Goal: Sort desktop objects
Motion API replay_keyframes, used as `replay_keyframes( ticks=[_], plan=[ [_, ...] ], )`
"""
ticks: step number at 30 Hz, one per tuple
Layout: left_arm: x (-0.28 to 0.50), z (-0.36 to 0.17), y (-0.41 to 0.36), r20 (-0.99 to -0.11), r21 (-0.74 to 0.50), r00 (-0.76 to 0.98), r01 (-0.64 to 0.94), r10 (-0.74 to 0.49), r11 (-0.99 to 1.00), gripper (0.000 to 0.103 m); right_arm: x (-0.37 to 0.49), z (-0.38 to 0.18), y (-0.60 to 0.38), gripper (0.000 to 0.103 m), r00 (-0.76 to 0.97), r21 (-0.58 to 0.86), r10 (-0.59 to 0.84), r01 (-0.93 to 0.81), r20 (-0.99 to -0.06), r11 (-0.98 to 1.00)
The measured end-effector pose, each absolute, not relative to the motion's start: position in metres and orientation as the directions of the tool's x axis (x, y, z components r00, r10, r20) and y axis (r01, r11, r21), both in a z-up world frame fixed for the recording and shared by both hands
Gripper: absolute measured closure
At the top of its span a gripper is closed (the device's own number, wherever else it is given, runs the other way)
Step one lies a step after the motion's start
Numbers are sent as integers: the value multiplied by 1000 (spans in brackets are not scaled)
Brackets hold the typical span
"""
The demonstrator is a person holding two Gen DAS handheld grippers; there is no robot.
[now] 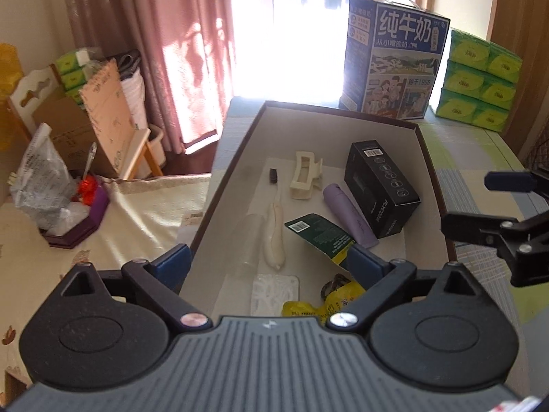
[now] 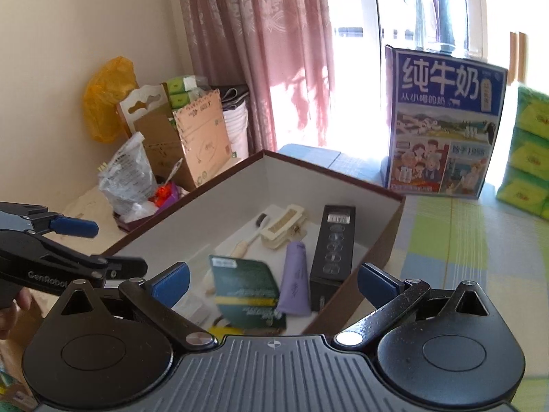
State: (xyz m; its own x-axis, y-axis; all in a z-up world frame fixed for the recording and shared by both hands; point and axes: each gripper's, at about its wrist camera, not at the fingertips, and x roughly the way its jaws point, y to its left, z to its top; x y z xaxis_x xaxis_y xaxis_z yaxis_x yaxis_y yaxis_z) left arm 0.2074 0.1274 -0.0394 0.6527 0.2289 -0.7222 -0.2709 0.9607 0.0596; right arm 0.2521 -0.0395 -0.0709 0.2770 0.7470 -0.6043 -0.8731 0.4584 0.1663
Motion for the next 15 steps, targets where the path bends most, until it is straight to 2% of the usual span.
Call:
replay_keyframes(
  ticks=[6, 15],
  plan=[
    [178, -23, 95, -668, 108, 680, -311, 300, 944, 2, 238, -63, -71, 2, 276, 155, 746, -879, -606, 451],
    [144, -8, 48, -661, 30, 696, -350, 281, 936, 2, 221, -45, -126, 2, 274, 130, 761, -897, -589, 423]
  ],
)
